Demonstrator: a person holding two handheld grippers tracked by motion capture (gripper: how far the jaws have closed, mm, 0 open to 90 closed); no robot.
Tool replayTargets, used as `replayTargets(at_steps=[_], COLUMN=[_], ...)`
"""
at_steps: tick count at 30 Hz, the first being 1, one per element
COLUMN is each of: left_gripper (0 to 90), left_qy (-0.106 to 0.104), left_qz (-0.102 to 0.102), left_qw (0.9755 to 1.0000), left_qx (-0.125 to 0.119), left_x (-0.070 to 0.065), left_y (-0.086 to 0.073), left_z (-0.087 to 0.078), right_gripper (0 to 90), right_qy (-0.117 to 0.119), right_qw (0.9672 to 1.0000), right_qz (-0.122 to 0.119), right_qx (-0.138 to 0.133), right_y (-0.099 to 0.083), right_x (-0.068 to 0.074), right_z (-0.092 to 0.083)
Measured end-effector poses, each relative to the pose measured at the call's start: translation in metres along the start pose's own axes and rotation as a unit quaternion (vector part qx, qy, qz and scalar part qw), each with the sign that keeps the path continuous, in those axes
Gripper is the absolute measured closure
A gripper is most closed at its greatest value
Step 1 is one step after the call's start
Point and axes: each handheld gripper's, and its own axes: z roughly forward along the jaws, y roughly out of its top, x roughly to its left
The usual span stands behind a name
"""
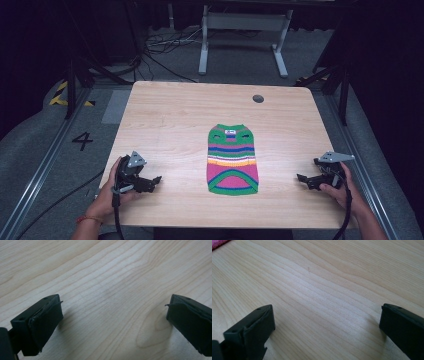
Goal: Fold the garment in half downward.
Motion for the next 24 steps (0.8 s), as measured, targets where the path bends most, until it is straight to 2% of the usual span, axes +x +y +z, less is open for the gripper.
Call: replayTargets(at_steps=[1,5,14,16,17,18,20,21,22,24], left_gripper=[0.7,0.4,0.4,0.6,1.7,5.1,16.6,17.9,17.1,21.0], left_qy=[-0.005,-0.017,-0.021,-0.021,-0.023,-0.027,-0.031,-0.033,-0.031,-0.039], left_qz=[-0.005,0.012,0.018,0.016,0.022,0.023,0.022,0.017,0.021,0.02], left_qw=[1.0,0.9998,0.9996,0.9995,0.9991,0.9991,0.9992,0.9992,0.9992,0.999], left_qx=[0.004,0.003,0.005,0.017,0.027,0.023,0.014,0.014,0.014,0.008], left_x=[0.001,0.004,0.005,0.005,0.006,0.005,0.006,0.006,0.007,0.008], left_y=[0.0,-0.001,-0.001,0.003,0.005,0.006,0.006,0.006,0.008,0.015], left_z=[0.0,-0.001,-0.001,-0.001,-0.003,-0.003,-0.004,-0.004,-0.003,0.0], right_gripper=[0.2,0.2,0.2,0.5,1.0,2.3,12.7,22.0,26.8,27.9], right_qy=[0.0,0.0,0.003,0.005,0.006,0.01,0.017,0.023,0.024,0.02], right_qw=[1.0,1.0,1.0,1.0,1.0,0.9999,0.9997,0.9995,0.9995,0.9996], right_qz=[0.0,0.0,-0.003,-0.005,-0.006,-0.009,-0.015,-0.02,-0.021,-0.021], right_qx=[0.0,0.0,0.0,0.0,0.0,-0.001,-0.005,-0.005,-0.004,0.004], right_y=[0.0,0.0,0.0,0.0,0.0,0.0,0.001,0.002,0.004,0.009], right_x=[0.0,0.0,-0.001,-0.001,-0.001,-0.002,-0.002,-0.002,-0.003,-0.004], right_z=[0.0,0.0,0.0,-0.001,-0.001,-0.001,-0.003,-0.004,-0.005,-0.004])
